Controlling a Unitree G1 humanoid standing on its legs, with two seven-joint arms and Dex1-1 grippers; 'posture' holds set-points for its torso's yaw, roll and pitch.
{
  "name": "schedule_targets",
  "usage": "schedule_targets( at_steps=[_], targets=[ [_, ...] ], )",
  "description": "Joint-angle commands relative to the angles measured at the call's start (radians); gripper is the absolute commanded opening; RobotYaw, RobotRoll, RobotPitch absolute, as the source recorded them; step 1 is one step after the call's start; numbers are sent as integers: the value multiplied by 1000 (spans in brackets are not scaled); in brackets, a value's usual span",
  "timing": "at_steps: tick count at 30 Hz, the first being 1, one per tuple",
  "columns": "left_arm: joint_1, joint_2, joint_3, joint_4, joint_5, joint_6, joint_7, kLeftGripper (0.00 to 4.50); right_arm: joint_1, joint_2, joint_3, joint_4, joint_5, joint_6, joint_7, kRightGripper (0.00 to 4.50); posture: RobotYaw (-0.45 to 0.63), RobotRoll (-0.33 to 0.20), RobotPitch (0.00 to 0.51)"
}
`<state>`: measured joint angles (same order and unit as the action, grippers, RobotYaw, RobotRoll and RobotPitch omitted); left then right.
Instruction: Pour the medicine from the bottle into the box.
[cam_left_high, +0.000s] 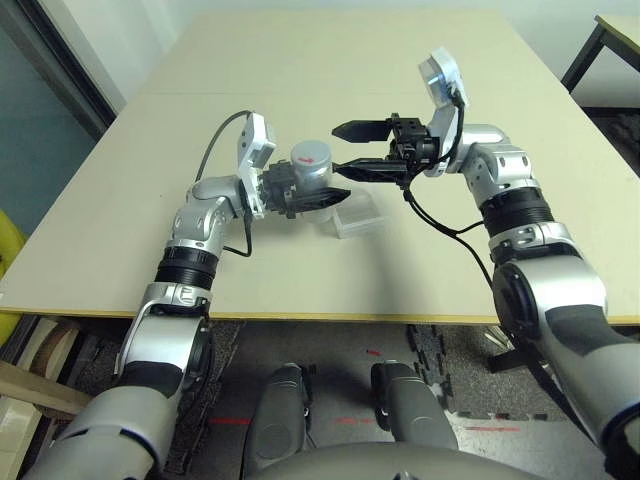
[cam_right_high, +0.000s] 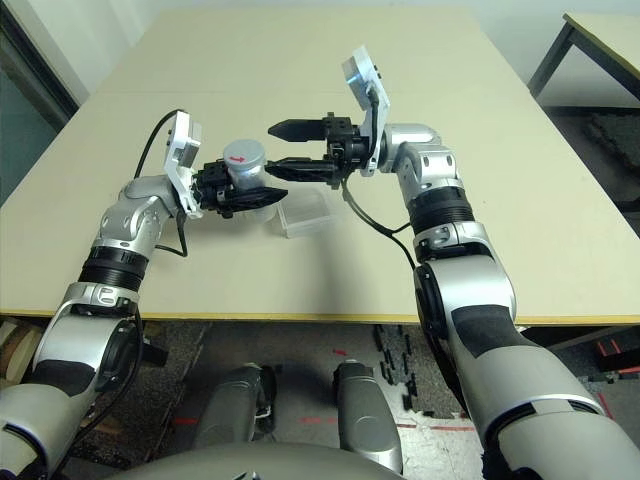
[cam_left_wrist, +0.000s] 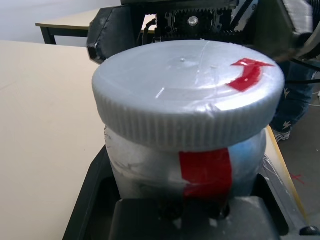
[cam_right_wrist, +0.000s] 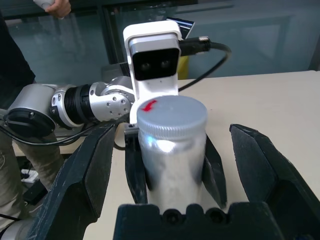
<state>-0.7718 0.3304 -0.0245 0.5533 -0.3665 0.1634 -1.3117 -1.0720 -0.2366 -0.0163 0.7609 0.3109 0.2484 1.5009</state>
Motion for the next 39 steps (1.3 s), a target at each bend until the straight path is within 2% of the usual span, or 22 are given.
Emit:
schedule_targets(
  at_steps=[1, 22, 39],
  targets=[
    [-7, -6, -20, 5, 16, -8, -5, 2708, 9, 12, 15, -10, -1, -12, -22, 4500, -171, 0, 82],
    [12, -19, -33, -23, 17, 5, 1, 2708, -30, 80, 36, 74, -26, -78, -98, 4500, -163, 0, 93],
    [24, -13, -32, -54, 3, 34, -3, 2708, -43, 39, 22, 146, -40, -118, -114, 4500, -166, 0, 93]
  ],
)
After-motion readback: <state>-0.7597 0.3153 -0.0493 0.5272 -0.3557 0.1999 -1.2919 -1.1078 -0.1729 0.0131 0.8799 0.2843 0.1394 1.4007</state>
